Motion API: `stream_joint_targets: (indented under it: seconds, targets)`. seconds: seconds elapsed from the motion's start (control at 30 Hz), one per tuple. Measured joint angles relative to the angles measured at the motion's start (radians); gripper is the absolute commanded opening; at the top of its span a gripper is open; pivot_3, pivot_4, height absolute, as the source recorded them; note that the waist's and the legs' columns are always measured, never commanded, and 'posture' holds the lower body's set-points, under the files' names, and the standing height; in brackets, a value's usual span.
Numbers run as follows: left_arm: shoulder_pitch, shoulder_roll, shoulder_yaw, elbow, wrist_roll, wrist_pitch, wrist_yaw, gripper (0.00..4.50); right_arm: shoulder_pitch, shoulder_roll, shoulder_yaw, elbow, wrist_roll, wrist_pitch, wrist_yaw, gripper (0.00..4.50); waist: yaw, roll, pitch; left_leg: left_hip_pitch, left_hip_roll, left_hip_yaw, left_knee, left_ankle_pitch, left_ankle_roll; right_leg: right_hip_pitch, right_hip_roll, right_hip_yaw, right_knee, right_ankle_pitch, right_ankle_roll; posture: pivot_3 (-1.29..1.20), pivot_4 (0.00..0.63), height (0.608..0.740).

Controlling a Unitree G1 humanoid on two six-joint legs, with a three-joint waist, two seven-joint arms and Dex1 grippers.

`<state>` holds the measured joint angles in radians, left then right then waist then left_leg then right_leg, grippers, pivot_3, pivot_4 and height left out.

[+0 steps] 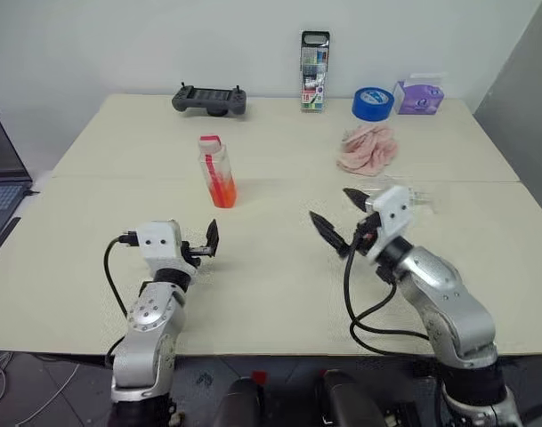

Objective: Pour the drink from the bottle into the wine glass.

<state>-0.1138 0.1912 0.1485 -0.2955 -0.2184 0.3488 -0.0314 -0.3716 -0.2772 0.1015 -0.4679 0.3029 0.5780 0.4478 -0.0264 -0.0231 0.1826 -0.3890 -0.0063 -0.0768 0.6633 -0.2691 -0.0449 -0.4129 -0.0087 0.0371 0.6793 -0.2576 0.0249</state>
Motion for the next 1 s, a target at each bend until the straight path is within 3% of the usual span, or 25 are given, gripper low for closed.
stream_joint_targets:
  seconds: [0.27,0.7,1.0]
  targets:
    - [-0.231,-0.042,0.018,0.182,-0.004,-0.049,0.017,4.5,-0.11,0.018,-0.011,0.124,0.026,0.013,0.009,4.46,0.0,-0.001,0.0,0.004,0.0,0.001,-0.001,0.0,0.0,0.003,-0.001,0.0,-0.001,0.0,0.0,0.0,0.15,0.74]
    - [-0.502,0.02,0.016,0.565,0.029,-0.203,-0.068,4.5,-0.131,0.046,0.006,0.138,0.041,0.025,0.029,4.46,-0.002,-0.001,0.0,0.005,-0.001,0.0,-0.001,0.0,0.0,0.003,-0.001,-0.001,-0.001,0.0,0.0,0.0,0.15,0.74]
    - [-0.593,0.028,0.013,0.758,0.044,-0.275,-0.123,4.5,-0.124,0.045,0.012,0.136,0.035,0.034,0.026,4.46,-0.002,-0.001,0.0,0.005,-0.001,-0.001,-0.001,0.0,0.0,0.003,-0.001,-0.001,-0.001,0.0,0.0,0.0,0.15,0.74]
